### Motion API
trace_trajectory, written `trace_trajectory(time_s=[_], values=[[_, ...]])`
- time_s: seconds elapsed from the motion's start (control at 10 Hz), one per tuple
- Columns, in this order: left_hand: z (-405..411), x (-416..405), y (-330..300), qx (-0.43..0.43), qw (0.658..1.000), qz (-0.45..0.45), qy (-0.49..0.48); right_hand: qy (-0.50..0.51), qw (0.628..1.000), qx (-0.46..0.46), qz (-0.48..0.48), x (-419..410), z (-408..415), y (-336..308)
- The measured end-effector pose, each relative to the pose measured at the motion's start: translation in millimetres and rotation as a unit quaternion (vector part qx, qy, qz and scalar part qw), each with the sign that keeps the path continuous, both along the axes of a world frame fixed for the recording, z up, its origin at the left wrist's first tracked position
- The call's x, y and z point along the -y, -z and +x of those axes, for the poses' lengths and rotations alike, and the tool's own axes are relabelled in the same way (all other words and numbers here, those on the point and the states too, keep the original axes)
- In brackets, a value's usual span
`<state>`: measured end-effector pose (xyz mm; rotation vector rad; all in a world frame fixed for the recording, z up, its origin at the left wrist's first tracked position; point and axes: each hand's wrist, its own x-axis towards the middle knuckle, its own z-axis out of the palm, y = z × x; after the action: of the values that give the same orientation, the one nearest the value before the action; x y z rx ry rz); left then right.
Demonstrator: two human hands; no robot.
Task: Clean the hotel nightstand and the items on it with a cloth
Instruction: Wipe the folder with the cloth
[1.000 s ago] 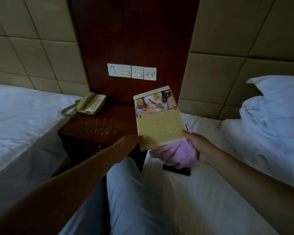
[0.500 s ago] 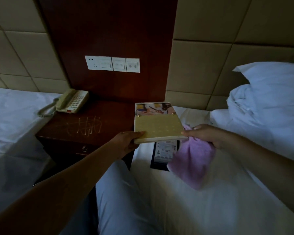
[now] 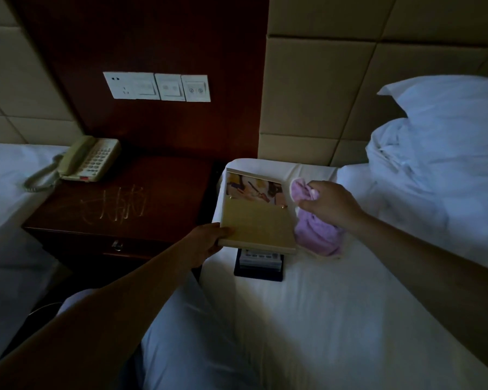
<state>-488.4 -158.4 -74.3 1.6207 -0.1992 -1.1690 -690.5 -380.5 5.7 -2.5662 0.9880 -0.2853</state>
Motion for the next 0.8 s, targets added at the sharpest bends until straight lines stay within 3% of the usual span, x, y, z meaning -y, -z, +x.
trace_trajectory(time_s=[0.6, 0.8], values=[[3.0, 3.5, 34.3, -0.009, 0.995, 0.089, 0.03, -0.015, 1.0, -0.014, 0.011, 1.5, 19.5, 11.7], [6.2, 9.9, 29.5, 0.124, 0.983, 0.119, 0.058, -0.032, 0.999, -0.006, 0.038, -3.0, 30.7, -30.7]])
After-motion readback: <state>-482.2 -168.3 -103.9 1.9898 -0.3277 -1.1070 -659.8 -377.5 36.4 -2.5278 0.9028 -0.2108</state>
